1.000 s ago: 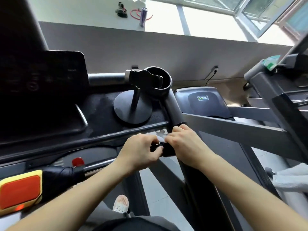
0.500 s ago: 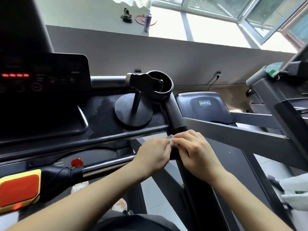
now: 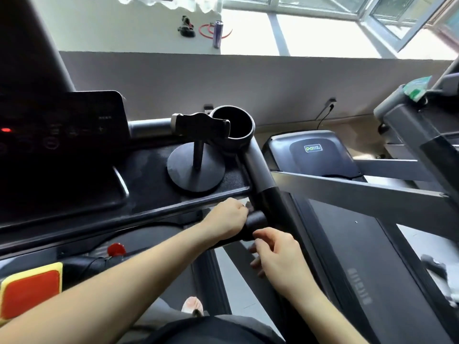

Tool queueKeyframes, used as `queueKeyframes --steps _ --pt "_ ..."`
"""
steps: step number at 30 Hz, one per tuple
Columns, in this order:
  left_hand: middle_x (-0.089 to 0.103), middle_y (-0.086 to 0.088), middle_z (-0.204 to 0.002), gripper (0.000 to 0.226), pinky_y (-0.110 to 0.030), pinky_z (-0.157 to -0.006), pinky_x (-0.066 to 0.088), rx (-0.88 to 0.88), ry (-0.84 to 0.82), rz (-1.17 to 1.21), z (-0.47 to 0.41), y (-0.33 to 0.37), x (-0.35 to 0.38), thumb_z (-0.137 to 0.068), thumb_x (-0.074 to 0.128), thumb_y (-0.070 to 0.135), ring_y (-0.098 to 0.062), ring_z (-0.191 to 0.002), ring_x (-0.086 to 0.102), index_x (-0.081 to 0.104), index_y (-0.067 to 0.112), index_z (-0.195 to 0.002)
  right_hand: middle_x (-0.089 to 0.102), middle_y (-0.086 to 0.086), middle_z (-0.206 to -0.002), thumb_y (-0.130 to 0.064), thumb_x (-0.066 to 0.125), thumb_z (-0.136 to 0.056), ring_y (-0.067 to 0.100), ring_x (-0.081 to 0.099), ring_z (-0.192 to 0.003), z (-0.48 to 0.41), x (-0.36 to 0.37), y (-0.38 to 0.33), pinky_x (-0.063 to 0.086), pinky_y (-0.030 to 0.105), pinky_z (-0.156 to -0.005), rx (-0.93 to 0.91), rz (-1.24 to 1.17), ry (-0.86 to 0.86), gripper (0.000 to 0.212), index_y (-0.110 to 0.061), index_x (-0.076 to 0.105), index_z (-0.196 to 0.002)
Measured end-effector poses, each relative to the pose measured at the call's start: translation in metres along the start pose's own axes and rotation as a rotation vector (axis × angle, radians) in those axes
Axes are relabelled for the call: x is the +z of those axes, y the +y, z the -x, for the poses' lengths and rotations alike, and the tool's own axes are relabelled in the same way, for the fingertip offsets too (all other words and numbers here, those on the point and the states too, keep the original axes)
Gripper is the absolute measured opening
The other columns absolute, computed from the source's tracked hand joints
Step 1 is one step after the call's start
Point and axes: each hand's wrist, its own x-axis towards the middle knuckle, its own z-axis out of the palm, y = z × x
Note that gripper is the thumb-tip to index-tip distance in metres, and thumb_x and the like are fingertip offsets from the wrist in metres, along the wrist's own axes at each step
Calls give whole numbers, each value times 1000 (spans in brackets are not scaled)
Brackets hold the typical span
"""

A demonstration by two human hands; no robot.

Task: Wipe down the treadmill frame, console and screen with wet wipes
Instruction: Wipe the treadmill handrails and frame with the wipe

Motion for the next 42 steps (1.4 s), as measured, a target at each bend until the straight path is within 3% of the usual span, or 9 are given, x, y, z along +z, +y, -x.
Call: queueKeyframes --steps 3,8,14,19,24,29,33,39,42 --pt "52 -4 -67 46 -44 -69 40 107 150 -76 22 0 0 -107 39 27 -37 -76 54 41 14 -63 72 7 -85 -17 52 -103 19 74 -67 0 7 3 63 43 -64 228 -202 -54 24 -15 70 -88" --pt "57 -5 -76 43 -41 -72 36 101 28 -24 11 22 -2 -108 35 21 -35 -87 57 40 17 -66 73 16 -97 -29 50 -107 28 76 -82 -1 15 1 63 40 -69 424 -546 -57 34 -4 69 -97" --pt "63 -1 -126 39 -28 -91 40 -96 -186 -6 -7 29 -10 -111 35 25 -19 -110 58 66 9 -126 73 21 -103 -29 49 -107 32 76 -87 1 21 4 62 44 -77 437 -591 -29 38 2 70 -100" --pt "71 -14 -93 38 -41 -82 49 36 -24 -74 8 14 -11 -106 40 22 -31 -91 65 66 6 -83 73 21 -100 -25 50 -107 34 76 -86 2 21 2 58 45 -78 419 -622 -9 30 -5 67 -94" --pt "63 -3 -74 31 -47 -73 43 291 163 -206 33 11 -6 -105 42 24 -30 -75 56 52 12 -79 73 24 -100 -24 51 -106 35 75 -86 3 22 3 58 44 -77 415 -637 -4 31 0 67 -95" --pt "68 -17 -100 32 -35 -81 46 -73 -58 76 1 30 -6 -106 44 19 -33 -98 63 57 9 -78 74 24 -100 -22 50 -106 34 76 -82 5 24 1 56 45 -78 412 -635 1 30 -1 64 -91" --pt "64 -1 -79 34 -25 -62 44 -190 -92 196 -3 30 -7 -104 50 22 -14 -70 57 59 17 -72 73 26 -103 -20 51 -106 30 77 -78 6 25 4 55 43 -77 401 -665 -2 27 -2 63 -91" --pt "57 -2 -62 43 -36 -64 44 54 95 37 14 8 -2 -104 48 26 -20 -61 51 56 4 -68 73 25 -103 -19 51 -106 27 76 -77 9 28 5 55 38 -73 388 -693 11 23 -4 64 -96" --pt "63 2 -70 31 -38 -70 46 297 168 -67 27 -3 -6 -104 49 23 -24 -74 60 53 22 -74 72 26 -103 -18 51 -106 24 75 -74 8 29 5 54 36 -70 390 -701 21 24 1 64 -102"
